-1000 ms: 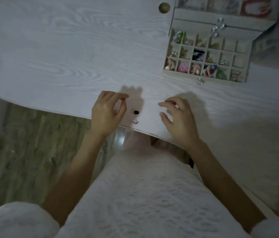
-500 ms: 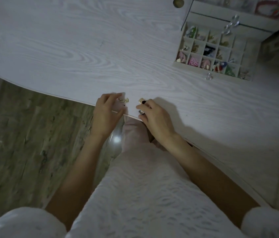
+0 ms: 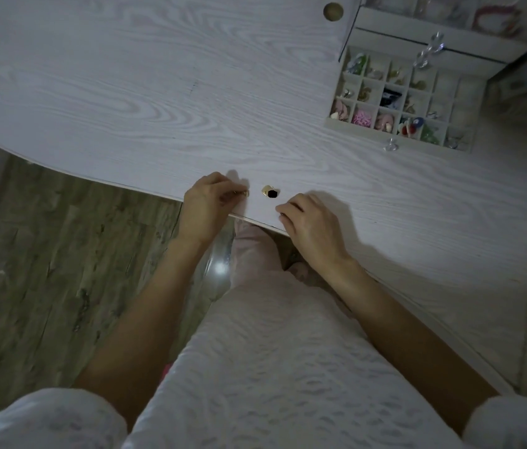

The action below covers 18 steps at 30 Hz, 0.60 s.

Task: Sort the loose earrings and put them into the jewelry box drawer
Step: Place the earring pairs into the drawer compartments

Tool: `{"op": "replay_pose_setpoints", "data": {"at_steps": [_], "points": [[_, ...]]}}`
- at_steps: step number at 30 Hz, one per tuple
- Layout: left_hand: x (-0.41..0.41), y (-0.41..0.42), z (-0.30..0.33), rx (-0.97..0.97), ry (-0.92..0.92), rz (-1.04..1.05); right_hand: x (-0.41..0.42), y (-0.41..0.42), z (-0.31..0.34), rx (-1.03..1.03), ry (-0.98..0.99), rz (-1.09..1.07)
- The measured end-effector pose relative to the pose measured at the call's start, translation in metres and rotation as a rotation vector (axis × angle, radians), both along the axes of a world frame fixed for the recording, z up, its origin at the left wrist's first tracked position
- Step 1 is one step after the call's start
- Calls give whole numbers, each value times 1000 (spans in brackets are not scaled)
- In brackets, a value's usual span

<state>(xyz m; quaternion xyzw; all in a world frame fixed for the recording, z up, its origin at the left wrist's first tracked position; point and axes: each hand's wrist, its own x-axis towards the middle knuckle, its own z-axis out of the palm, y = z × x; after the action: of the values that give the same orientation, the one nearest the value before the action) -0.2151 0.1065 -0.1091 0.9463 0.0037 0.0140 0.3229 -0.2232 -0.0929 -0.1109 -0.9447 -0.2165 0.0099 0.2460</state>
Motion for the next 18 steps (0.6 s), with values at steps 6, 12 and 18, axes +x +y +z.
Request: {"op": "replay_pose_setpoints", "data": {"at_steps": [6, 12, 18], "points": [[-1, 0, -3, 69, -68, -17, 0, -13, 0, 26, -10, -52], [6, -1, -8, 99, -102, -9, 4, -22, -2, 101, 8, -96], [20, -19, 20, -98, 1, 79, 11, -31, 2, 216, 129, -226]]}}
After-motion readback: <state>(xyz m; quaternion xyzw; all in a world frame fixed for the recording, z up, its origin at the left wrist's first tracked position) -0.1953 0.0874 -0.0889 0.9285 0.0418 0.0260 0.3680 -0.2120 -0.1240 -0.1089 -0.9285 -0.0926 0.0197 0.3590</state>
